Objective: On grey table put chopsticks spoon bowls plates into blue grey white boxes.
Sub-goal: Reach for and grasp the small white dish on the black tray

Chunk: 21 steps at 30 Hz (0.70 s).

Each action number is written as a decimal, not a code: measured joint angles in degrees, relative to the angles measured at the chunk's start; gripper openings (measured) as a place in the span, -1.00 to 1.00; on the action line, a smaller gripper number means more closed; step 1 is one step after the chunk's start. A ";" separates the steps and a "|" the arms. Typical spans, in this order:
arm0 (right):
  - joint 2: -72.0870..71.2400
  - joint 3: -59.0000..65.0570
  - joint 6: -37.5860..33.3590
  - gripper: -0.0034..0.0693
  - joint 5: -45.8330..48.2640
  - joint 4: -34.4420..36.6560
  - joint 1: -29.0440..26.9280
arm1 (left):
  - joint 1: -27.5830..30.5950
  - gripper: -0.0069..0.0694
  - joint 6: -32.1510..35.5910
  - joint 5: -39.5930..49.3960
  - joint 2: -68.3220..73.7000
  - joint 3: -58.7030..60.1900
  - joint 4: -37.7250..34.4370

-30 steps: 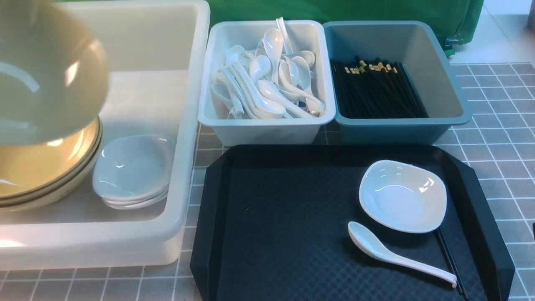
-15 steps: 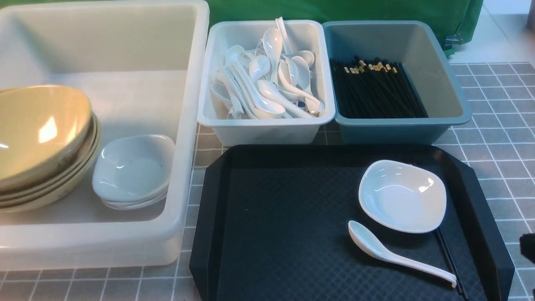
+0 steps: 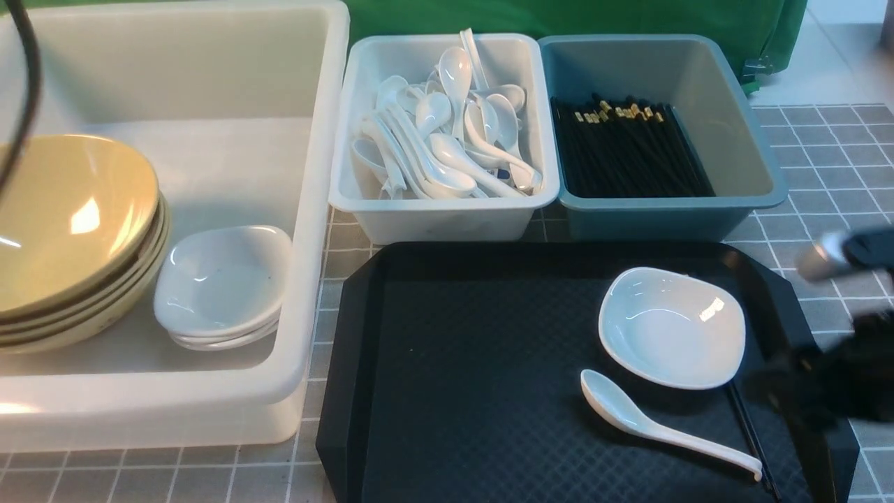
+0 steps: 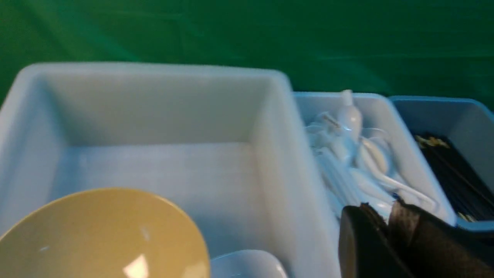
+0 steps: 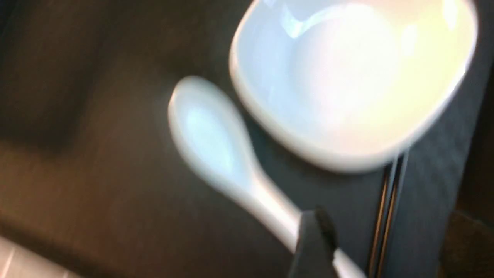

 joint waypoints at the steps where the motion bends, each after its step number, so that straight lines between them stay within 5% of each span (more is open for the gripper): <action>1: 3.56 -2.11 0.20 0.42 -0.91 0.00 0.00 | -1.63 -0.79 0.05 -0.06 -2.84 2.03 0.08; 9: 25.53 -14.57 3.17 0.48 -3.01 0.11 -2.14 | -5.39 -0.84 -1.58 0.24 -22.52 23.51 10.91; 21: 26.61 -16.83 2.65 0.48 -2.00 -3.04 -3.02 | -5.39 -0.84 -4.59 -8.26 -32.51 40.50 21.48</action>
